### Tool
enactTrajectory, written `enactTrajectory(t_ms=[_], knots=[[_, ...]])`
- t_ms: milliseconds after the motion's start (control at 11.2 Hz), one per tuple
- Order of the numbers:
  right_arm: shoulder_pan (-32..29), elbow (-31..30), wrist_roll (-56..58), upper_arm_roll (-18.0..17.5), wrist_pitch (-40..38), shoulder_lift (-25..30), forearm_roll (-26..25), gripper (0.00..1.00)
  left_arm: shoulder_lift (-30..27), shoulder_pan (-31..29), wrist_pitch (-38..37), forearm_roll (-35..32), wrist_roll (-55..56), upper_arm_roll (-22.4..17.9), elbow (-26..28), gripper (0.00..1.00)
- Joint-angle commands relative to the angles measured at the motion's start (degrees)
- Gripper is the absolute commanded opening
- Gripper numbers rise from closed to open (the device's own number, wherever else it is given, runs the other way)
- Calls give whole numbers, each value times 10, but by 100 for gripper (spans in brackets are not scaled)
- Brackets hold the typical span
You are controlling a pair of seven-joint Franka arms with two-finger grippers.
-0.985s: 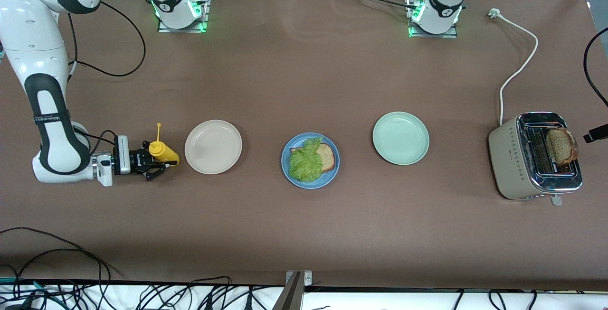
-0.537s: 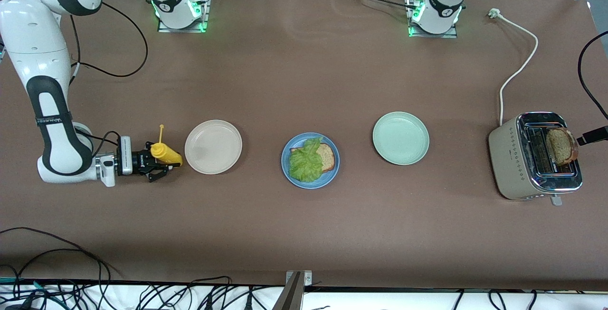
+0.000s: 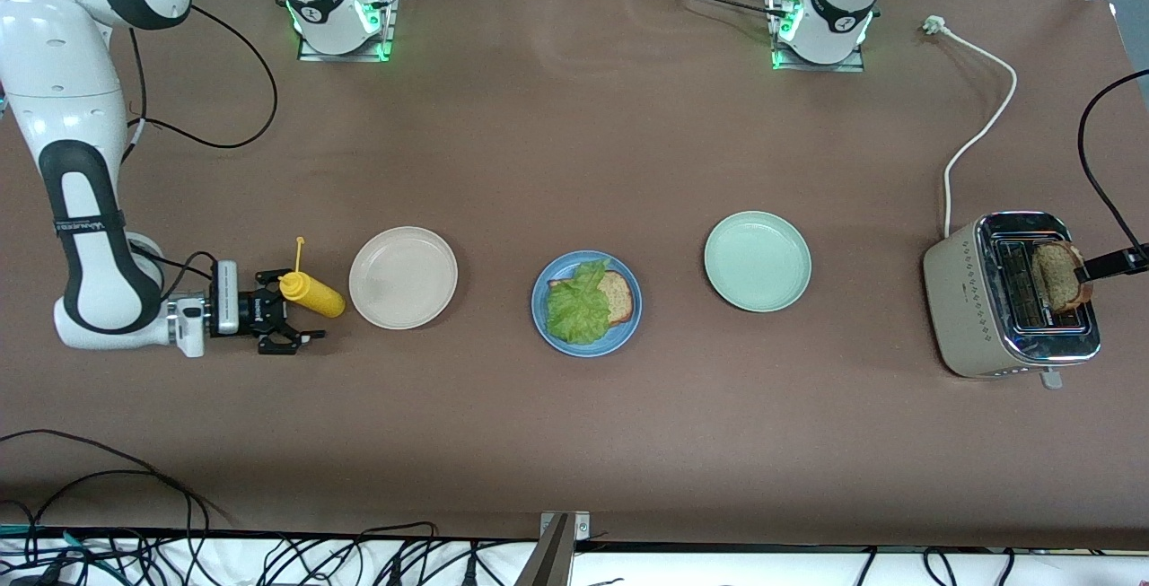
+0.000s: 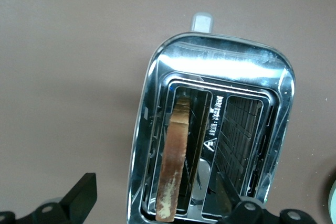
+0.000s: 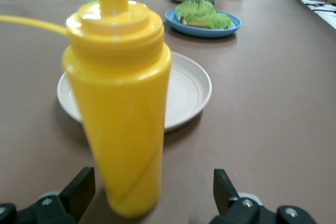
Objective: Make sandwich in blue plate with both arms
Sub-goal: 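Open the right gripper and withdraw while the left gripper grasps the toast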
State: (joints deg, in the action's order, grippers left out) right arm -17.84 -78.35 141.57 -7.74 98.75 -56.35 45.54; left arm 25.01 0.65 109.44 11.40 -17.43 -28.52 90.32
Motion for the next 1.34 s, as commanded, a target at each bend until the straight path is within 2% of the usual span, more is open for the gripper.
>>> enactTrajectory(t_ms=[0,179,358,448,537,716,806,896,1164,1254], knots=[[-10,16,9,20,-6,22,-44,100,14,7,3,15,-35,6,1,100],[-9,16,-11,29,-5,48,-81,100,20,7,3,16,-37,7,1,97],[-7,15,-93,27,-5,76,-124,100,28,5,4,15,-39,7,1,95],[-4,14,-157,26,-4,93,-138,100,32,5,4,15,-38,7,1,90],[-2,10,-231,24,-5,115,-157,100,37,4,5,15,-38,7,0,79],[18,-3,-381,24,-5,163,-175,100,38,2,5,14,-39,7,0,41],[29,-9,-460,24,-5,187,-194,100,39,4,4,12,-38,7,0,16],[41,-13,-524,24,-5,205,-207,100,38,6,4,-7,-37,7,-1,2],[73,-14,-719,24,0,250,-259,100,37,7,2,-14,-36,7,-8,0],[85,-20,-792,24,0,266,-276,100,36,10,2,-36,-33,9,-14,0]])
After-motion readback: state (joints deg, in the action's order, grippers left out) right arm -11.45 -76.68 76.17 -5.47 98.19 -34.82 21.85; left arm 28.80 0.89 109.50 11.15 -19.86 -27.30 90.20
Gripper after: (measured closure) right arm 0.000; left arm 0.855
